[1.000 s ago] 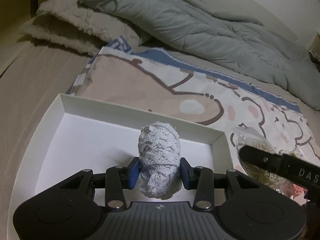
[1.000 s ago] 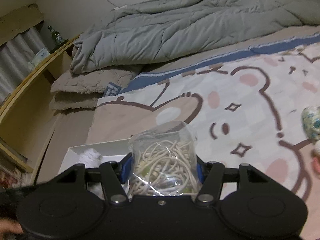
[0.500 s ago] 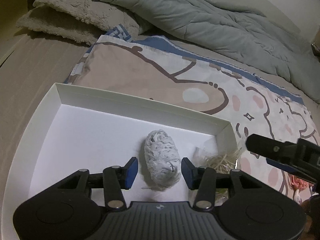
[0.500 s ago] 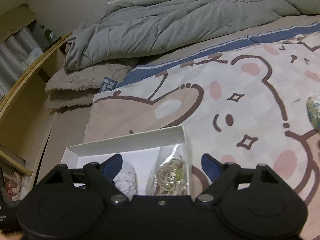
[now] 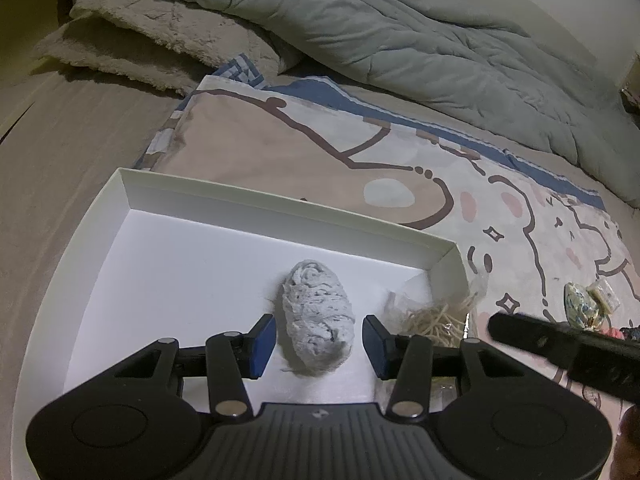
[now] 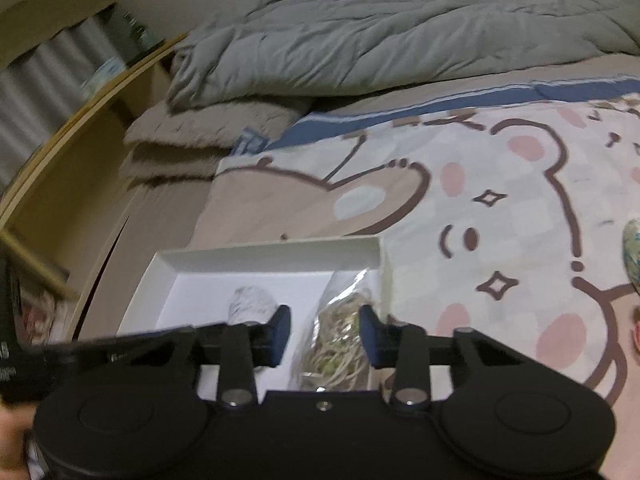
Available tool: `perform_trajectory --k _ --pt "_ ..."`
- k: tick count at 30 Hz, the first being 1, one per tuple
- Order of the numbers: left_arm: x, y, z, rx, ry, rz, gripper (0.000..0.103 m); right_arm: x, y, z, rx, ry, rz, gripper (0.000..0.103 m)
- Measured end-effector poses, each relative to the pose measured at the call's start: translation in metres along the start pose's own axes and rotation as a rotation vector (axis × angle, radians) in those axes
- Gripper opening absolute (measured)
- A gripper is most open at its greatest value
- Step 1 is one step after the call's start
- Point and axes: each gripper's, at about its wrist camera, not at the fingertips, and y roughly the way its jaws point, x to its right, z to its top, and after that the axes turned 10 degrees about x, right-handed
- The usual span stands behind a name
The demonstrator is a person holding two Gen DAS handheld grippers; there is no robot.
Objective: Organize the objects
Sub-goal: 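Carry the scrunchie and rubber-band bag into the white tray, then open both tools to release the items and lift away from the tray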
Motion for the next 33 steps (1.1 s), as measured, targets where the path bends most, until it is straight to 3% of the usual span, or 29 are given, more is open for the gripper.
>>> perform_trajectory --k 6,16,24,28,33 --pt "-0.002 0.000 0.000 -0.008 0.003 -0.002 0.049 -0.014 0.024 -0.016 -0.082 -0.103 -0.011 0.021" --pt "-0.004 -0.001 0.000 -0.010 0.012 -0.007 0.049 -0.016 0.050 -0.023 -0.103 -0.172 -0.060 0.021" --pt "0.004 -0.016 -0.003 0.002 0.030 -0.011 0.049 -0.016 0.026 -0.011 -0.059 -0.126 -0.008 0.021" --pt "0.008 -0.030 -0.004 0.020 0.039 -0.014 0.049 -0.018 0.008 -0.002 -0.029 -0.133 0.002 0.024" --pt "0.011 -0.049 -0.008 0.037 0.040 -0.009 0.050 -0.016 -0.011 0.004 0.001 -0.143 -0.011 0.040"
